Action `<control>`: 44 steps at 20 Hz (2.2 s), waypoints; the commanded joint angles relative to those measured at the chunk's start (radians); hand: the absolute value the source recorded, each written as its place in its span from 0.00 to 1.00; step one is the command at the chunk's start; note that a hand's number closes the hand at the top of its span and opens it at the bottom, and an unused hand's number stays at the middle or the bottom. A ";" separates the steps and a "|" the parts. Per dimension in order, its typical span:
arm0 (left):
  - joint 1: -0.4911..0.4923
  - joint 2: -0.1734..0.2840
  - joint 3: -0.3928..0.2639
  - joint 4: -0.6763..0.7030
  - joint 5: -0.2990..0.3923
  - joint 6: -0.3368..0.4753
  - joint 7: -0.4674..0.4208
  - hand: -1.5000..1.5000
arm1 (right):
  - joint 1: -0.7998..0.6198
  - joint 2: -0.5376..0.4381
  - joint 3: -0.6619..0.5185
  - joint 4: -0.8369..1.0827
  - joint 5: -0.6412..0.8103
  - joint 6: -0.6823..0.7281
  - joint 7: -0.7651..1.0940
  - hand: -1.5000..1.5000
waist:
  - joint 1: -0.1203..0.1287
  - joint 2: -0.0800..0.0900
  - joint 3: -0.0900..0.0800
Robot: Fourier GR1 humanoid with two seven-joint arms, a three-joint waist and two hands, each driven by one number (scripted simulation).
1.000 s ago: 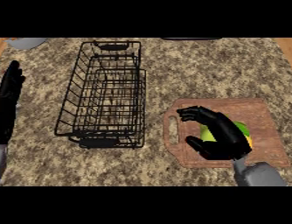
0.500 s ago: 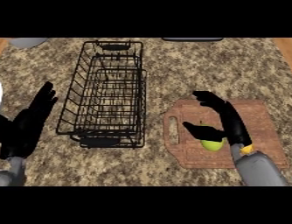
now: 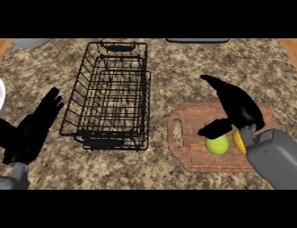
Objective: Pick the pear from the cutting board and place it in the tiered basket
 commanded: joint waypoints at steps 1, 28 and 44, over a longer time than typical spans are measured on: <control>-0.026 0.002 0.008 0.016 0.009 -0.010 0.019 0.50 | -0.124 -0.088 0.062 -0.008 -0.048 0.299 0.152 0.00 | 0.009 0.003 -0.001; -0.018 -0.026 0.071 -0.015 -0.044 -0.056 0.047 0.50 | -0.071 0.109 0.155 0.185 0.005 0.447 0.375 0.00 | -0.002 0.006 0.005; -0.021 -0.075 0.145 0.003 -0.079 -0.125 0.069 0.50 | 0.066 0.136 0.058 0.207 0.191 0.562 0.248 1.00 | -0.005 0.005 0.005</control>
